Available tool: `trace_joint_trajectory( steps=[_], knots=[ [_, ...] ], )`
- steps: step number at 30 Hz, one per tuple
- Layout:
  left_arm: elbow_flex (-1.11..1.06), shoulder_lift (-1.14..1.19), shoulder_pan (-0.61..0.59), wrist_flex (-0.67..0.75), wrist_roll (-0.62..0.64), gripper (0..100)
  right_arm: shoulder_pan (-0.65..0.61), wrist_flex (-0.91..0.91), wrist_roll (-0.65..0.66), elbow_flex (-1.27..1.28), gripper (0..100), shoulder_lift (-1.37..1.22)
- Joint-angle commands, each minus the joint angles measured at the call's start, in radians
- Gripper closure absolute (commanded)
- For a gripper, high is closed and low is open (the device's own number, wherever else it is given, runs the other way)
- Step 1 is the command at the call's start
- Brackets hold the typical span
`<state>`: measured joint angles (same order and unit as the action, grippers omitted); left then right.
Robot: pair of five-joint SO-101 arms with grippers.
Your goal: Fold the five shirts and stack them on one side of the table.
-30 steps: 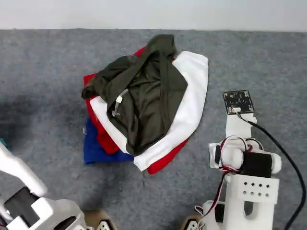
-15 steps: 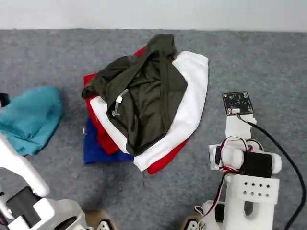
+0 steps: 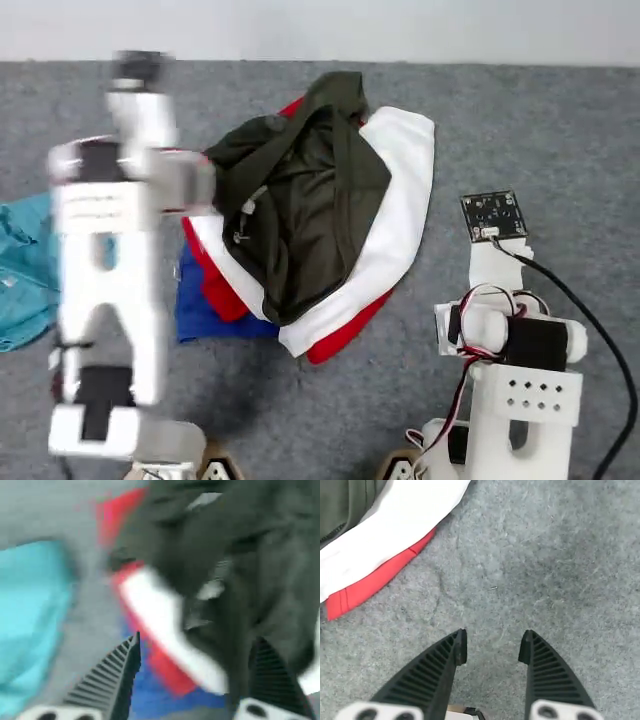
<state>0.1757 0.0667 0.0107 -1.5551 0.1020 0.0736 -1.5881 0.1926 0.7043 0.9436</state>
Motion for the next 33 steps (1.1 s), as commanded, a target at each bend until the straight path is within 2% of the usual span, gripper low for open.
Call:
trace_joint_trajectory(
  steps=[1,6,8,11,13,15,20,22,26,33],
  knots=[
    [0.035,0.143,0.103,0.089,0.094,67,-0.004,-0.012,0.012,-0.005,81.0,0.002],
    [0.036,0.374,0.155,0.153,0.100,69,-0.004,-0.012,0.012,-0.005,81.1,0.002],
    [0.047,0.442,0.163,0.158,0.074,77,-0.004,-0.012,0.012,-0.005,81.1,0.002],
    [0.108,0.499,0.157,0.135,-0.025,99,-0.004,-0.012,0.012,-0.005,81.1,0.002],
    [0.162,0.505,0.141,0.084,-0.066,97,-0.004,-0.012,0.012,-0.005,81.1,0.001],
    [0.240,0.494,0.124,0.032,-0.074,99,-0.004,-0.012,0.012,-0.005,81.1,-0.002],
    [0.556,0.423,0.058,-0.155,-0.074,99,-0.004,-0.010,0.012,-0.005,81.1,-0.004],
    [0.693,0.390,0.005,-0.204,-0.074,99,-0.004,-0.010,0.012,-0.005,81.1,-0.004],
    [0.908,0.327,-0.181,-0.196,-0.078,99,-0.004,-0.010,0.012,-0.005,81.1,-0.001],
    [1.102,0.318,-0.569,-0.150,-0.221,99,-0.004,-0.012,0.012,-0.005,81.1,0.001]
  ],
)
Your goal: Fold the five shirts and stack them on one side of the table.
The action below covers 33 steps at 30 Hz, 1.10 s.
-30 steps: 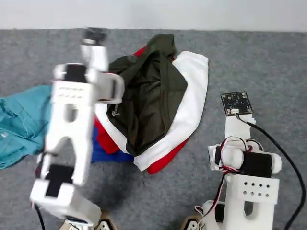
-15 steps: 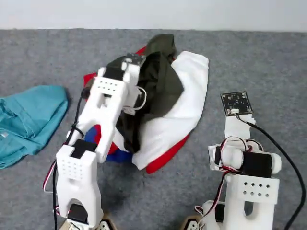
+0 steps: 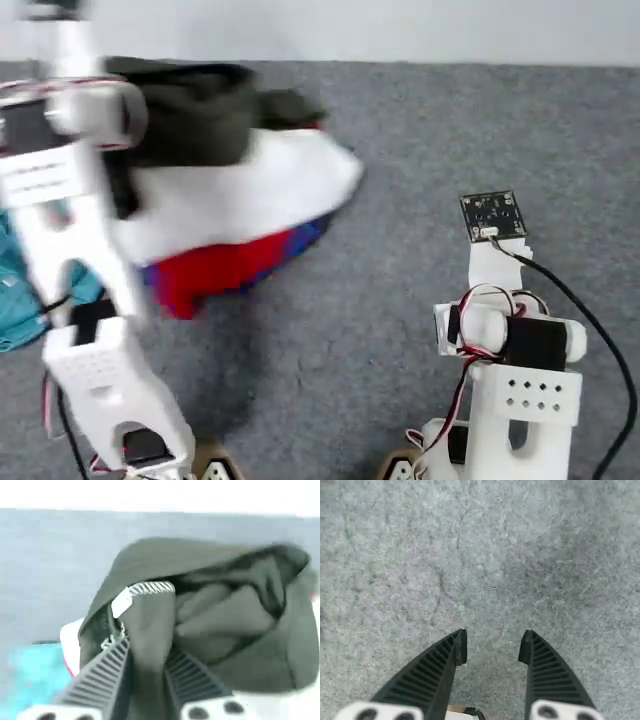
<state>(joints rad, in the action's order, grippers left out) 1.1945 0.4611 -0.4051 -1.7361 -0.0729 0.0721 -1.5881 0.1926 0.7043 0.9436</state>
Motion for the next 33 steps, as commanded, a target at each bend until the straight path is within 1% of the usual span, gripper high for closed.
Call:
trace_joint_trajectory(
  steps=[1,3,4,7,11,16,17,19,23,25,30,33],
  knots=[
    [0.090,-0.077,-0.201,0.057,-0.046,99,-0.002,-0.012,0.012,-0.005,81.1,0.001],
    [0.085,-0.077,-0.275,0.084,-0.043,99,-0.002,-0.012,0.012,-0.003,81.1,0.001],
    [0.076,-0.074,-0.292,0.074,-0.043,99,-0.002,-0.012,0.012,-0.003,81.1,-0.001],
    [-0.016,-0.077,-0.301,0.063,-0.044,99,-0.005,-0.007,0.014,0.029,81.1,0.001],
    [-0.048,-0.074,-0.356,0.120,-0.043,99,-0.002,-0.012,0.014,0.057,81.1,0.002],
    [-0.125,-0.025,-0.361,0.129,-0.043,98,-0.002,-0.007,0.014,0.060,81.0,0.002],
    [-0.131,-0.018,-0.364,0.126,-0.043,97,-0.002,-0.008,0.014,0.060,80.9,0.002],
    [-0.130,-0.005,-0.381,0.107,-0.031,90,-0.002,-0.012,0.015,0.060,80.9,0.002],
    [-0.122,-0.006,-0.407,0.058,0.132,69,-0.002,-0.012,0.015,0.057,80.9,0.002],
    [-0.081,-0.005,-0.416,0.051,0.181,63,-0.002,-0.012,0.015,0.057,80.9,0.002],
    [0.073,0.003,-0.431,0.066,0.212,62,-0.002,-0.012,0.015,0.057,80.8,0.002],
    [0.133,-0.005,-0.385,0.028,0.213,62,-0.002,-0.012,0.015,0.055,80.8,0.002]
  ],
)
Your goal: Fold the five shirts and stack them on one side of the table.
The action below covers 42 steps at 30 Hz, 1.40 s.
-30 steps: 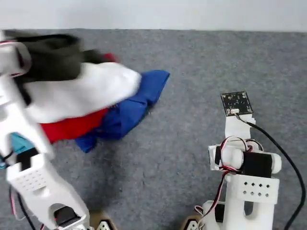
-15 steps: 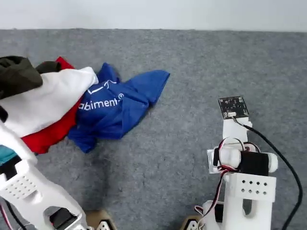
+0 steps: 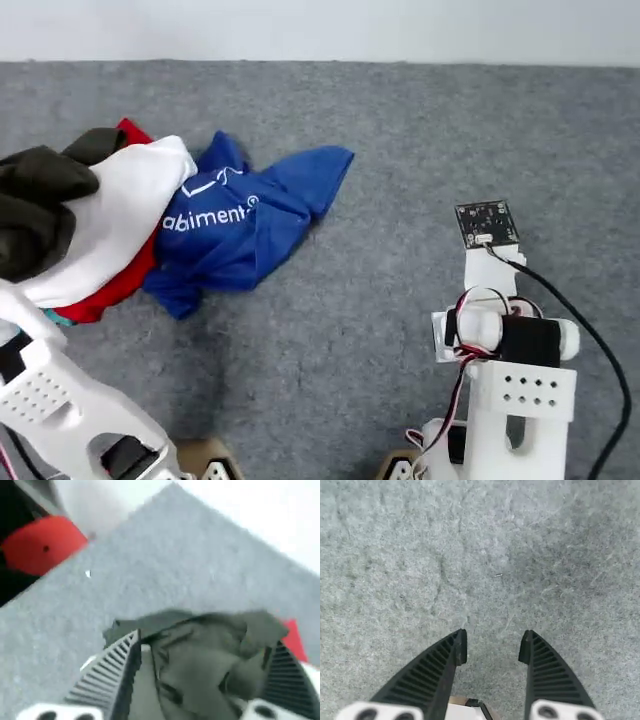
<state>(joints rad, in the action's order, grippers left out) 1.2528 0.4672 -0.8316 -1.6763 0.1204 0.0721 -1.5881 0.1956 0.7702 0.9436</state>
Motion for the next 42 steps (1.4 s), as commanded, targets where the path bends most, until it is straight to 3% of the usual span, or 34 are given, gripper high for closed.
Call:
trace_joint_trajectory(
  steps=[1,7,11,17,21,26,33,42],
  knots=[
    [0.094,-0.011,0.069,-0.063,0.020,62,-0.005,-0.012,0.012,-0.011,80.8,0.002],
    [0.122,-0.012,0.241,-0.081,0.020,63,-0.008,-0.041,0.012,-0.011,80.7,0.002],
    [0.114,-0.011,0.354,-0.081,0.020,67,-0.008,-0.045,0.078,-0.046,80.7,-0.007],
    [-0.030,-0.012,0.465,-0.081,0.020,70,-0.021,0.024,0.083,-0.112,78.7,-0.036],
    [-0.206,-0.038,0.471,-0.083,0.020,70,-0.101,0.001,0.052,-0.187,70.1,-0.197],
    [-0.504,-0.173,0.493,-0.081,0.018,70,-0.248,-0.013,-0.038,-0.462,70.5,-0.470],
    [-0.869,-0.362,0.465,-0.080,0.018,70,-0.473,-0.136,-0.037,-0.853,70.5,-0.874],
    [-1.053,-0.520,0.414,-0.080,0.017,70,-0.579,-0.202,0.044,-1.283,70.5,-1.346]
  ],
)
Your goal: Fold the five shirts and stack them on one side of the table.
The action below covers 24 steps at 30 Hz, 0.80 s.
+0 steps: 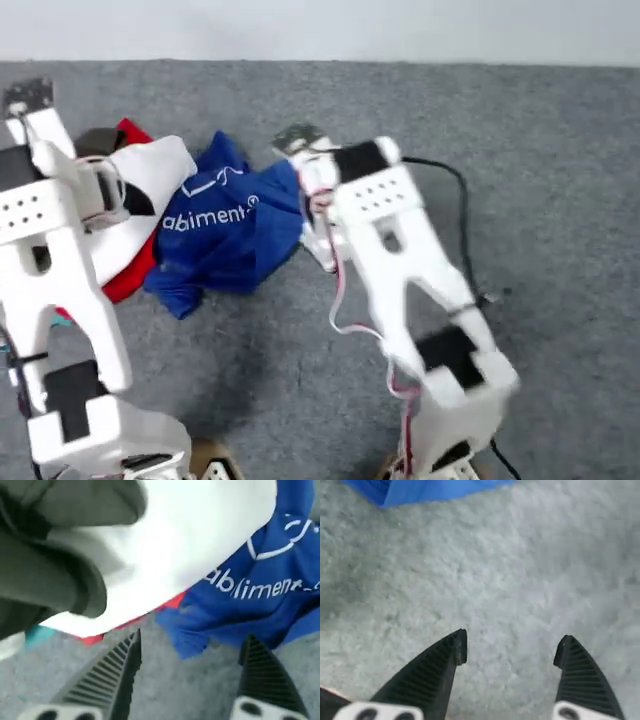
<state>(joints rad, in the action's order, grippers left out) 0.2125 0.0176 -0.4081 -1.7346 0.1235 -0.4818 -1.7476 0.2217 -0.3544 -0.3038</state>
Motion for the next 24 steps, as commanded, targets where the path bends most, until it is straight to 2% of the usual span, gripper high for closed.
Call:
trace_joint_trajectory(
  steps=[1,11,15,17,21,24],
  knots=[
    [-0.024,-0.081,-0.009,-0.021,0.014,70,-0.035,-0.042,0.018,-0.203,70.5,-0.137],
    [-0.153,-0.173,-0.018,-0.021,0.014,70,-0.101,-0.036,0.025,-0.651,70.6,-0.499],
    [-0.206,-0.215,-0.018,-0.021,0.014,70,-0.114,-0.033,0.106,-0.810,71.7,-0.639],
    [-0.239,-0.238,-0.018,-0.021,0.014,70,-0.114,-0.022,0.170,-0.875,77.9,-0.720],
    [-0.280,-0.284,-0.018,-0.021,0.014,70,-0.113,-0.012,0.348,-0.997,99.8,-0.858],
    [-0.302,-0.308,-0.018,-0.021,0.014,70,-0.111,-0.053,0.364,-1.073,95.8,-0.892]
  ],
)
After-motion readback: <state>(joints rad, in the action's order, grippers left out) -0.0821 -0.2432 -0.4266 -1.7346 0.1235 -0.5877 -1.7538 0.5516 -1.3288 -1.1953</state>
